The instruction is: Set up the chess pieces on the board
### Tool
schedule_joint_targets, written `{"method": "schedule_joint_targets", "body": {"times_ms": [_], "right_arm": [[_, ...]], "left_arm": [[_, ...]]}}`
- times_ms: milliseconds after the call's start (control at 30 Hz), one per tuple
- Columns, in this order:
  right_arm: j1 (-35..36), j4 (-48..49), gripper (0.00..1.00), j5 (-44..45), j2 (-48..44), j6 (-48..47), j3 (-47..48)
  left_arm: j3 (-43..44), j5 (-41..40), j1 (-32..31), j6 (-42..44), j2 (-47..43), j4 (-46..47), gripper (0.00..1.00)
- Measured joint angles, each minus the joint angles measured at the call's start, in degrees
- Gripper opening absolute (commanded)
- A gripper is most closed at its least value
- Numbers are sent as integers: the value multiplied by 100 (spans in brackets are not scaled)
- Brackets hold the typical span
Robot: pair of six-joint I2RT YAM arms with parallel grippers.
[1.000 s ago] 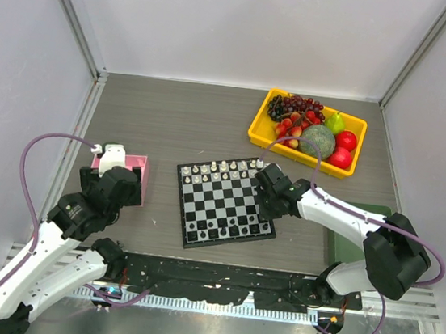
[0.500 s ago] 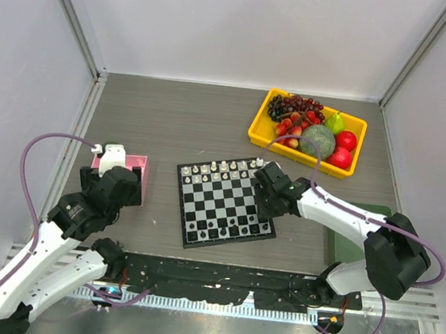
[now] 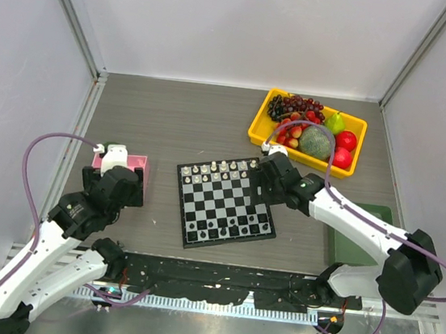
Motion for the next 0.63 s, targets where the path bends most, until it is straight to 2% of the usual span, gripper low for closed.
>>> {"method": "schedule_joint_targets", "body": {"times_ms": [33, 200, 467, 633], "right_arm": [[-2, -4, 97, 103, -90, -15, 26], [-151, -140, 96, 664, -507, -74, 136], [-1353, -264, 95, 1128, -1445, -79, 103], [-1436, -76, 95, 1141, -1963, -98, -254]], "left_arm": [[0, 31, 0, 2, 0, 11, 99], [85, 72, 0, -33, 101, 24, 99], [361, 70, 0, -96, 586, 37, 99], [361, 72, 0, -199, 883, 66, 99]]}}
